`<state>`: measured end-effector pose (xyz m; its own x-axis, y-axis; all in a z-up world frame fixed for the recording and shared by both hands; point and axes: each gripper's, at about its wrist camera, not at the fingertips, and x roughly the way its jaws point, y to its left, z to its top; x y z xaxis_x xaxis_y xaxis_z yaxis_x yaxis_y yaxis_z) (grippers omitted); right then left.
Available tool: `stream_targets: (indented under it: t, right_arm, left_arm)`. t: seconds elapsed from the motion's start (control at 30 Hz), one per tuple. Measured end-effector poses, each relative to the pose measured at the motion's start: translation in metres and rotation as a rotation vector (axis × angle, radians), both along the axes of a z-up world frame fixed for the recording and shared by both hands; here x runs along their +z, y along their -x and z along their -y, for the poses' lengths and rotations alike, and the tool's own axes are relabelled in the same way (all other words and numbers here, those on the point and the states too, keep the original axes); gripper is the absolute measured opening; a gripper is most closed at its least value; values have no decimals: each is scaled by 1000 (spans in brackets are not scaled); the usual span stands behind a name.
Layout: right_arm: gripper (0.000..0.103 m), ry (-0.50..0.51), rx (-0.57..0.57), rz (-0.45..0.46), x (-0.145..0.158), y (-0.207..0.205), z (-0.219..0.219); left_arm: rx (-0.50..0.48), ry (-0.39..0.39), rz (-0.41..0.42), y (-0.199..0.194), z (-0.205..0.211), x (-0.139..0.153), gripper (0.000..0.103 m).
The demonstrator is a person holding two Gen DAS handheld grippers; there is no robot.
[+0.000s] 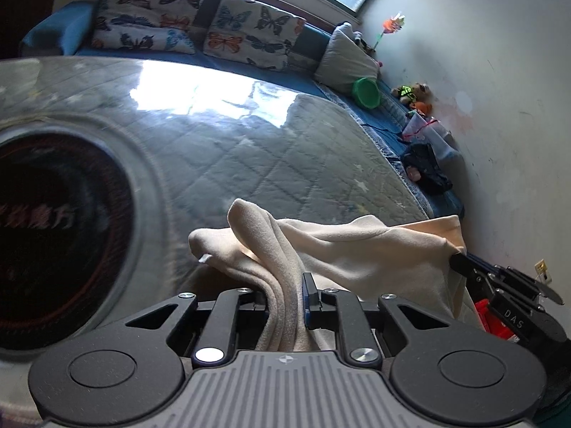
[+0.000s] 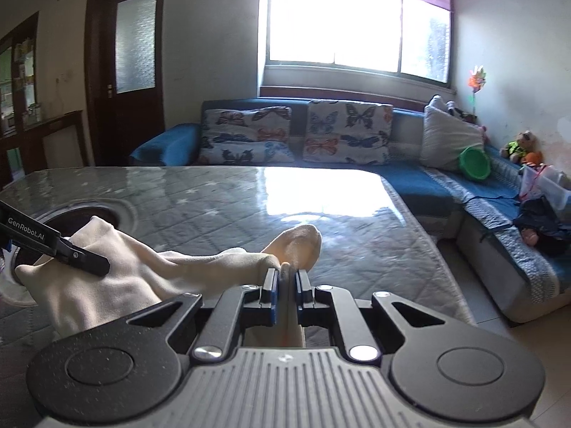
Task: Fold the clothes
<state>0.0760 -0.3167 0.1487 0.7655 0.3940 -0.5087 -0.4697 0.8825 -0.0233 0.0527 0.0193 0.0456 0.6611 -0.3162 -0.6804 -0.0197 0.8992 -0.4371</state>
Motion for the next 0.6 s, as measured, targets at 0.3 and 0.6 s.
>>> stream_targets:
  t: [0.3,0.6]
  right_arm:
    - [9,16,-67,30,6,-26,22]
    - [9,44,-119,5,-9,-48,39]
  left_arm:
    - [-51,-62,32,-30,40,7,17]
    - [-85,-67,8,-53,63,-2,17]
